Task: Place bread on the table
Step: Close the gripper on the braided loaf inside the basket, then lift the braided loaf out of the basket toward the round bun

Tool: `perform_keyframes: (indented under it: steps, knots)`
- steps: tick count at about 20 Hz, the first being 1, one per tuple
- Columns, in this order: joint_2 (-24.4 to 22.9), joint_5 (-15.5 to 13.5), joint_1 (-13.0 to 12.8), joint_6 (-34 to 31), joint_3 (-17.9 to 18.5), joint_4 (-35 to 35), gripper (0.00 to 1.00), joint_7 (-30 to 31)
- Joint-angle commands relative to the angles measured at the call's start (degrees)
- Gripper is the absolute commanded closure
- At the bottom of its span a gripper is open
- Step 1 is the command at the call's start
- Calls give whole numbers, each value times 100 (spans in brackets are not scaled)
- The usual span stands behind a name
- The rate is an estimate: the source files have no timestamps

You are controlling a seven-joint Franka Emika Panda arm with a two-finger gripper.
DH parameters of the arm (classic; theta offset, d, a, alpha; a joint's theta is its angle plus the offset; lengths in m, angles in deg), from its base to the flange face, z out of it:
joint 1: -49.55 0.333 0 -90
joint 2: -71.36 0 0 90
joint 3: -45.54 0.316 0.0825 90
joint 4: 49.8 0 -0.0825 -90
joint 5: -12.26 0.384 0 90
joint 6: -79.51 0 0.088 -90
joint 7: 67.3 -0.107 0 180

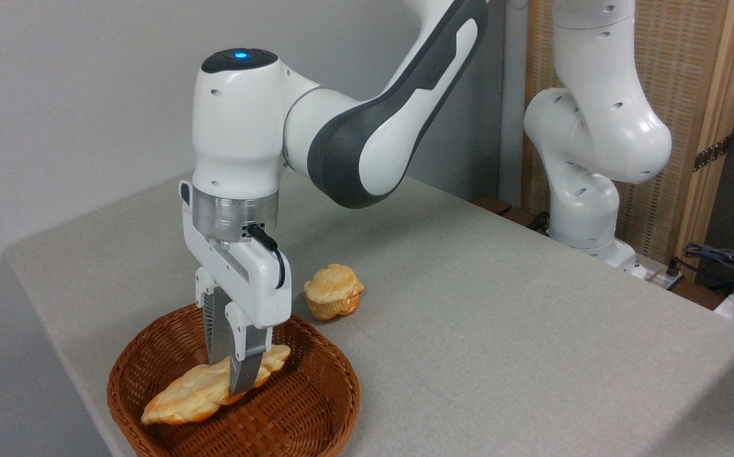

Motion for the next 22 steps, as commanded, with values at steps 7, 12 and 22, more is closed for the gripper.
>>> perform_keyframes:
  steps: [7,12,22]
  knots:
    - [-402,-52,-20,-498,5,-3,57,-85]
    - [-780,-87,-20,-1122,5,-12,56,-77]
    - [-1825,-96,-11,-3072,84,-196,54,-59]
